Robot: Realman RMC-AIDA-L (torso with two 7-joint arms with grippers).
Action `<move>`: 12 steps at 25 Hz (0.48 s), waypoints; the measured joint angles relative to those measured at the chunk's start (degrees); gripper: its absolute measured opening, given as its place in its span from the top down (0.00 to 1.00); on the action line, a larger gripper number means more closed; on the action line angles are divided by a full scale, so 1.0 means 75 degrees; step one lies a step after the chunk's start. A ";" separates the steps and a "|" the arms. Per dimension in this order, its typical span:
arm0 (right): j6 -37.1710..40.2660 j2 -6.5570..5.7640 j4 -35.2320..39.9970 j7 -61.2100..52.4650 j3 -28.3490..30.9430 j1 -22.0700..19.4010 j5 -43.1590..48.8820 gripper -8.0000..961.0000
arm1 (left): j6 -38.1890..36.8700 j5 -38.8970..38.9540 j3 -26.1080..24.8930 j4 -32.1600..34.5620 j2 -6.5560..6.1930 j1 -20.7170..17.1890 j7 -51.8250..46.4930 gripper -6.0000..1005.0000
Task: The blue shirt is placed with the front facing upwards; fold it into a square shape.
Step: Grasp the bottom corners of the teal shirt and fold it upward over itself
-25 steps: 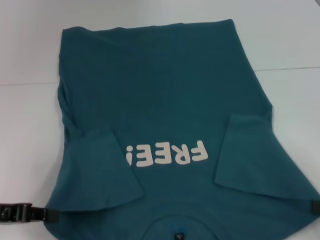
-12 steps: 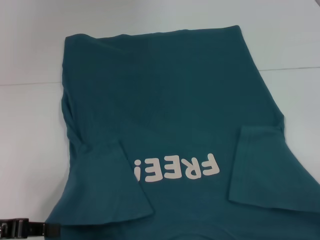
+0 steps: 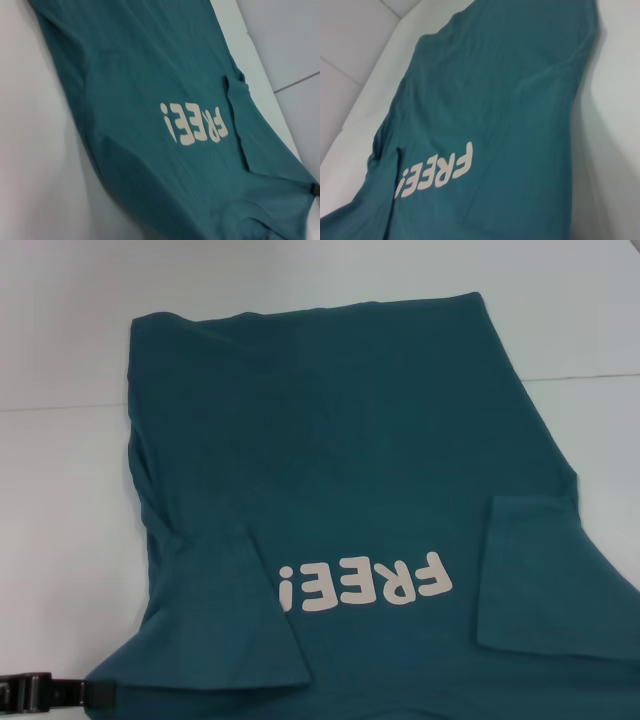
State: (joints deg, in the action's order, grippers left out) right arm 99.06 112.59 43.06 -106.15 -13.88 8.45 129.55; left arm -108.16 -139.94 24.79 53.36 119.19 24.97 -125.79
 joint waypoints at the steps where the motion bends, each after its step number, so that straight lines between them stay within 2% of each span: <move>1: -0.0007 -0.0013 0.0000 0.0003 0.0054 -0.0010 0.0000 0.97 | 0.0001 -0.0008 -0.0056 -0.0007 -0.0002 -0.0005 0.0023 0.94; 12: -0.0048 -0.0063 -0.0001 0.0015 0.0160 0.0042 0.0034 0.97 | 0.0062 -0.0005 -0.0285 -0.0140 -0.0031 0.0001 0.0164 0.94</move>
State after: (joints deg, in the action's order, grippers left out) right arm 98.70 112.12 43.06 -106.03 -12.69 8.76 129.81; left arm -107.69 -139.98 22.65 52.31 118.95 24.98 -124.56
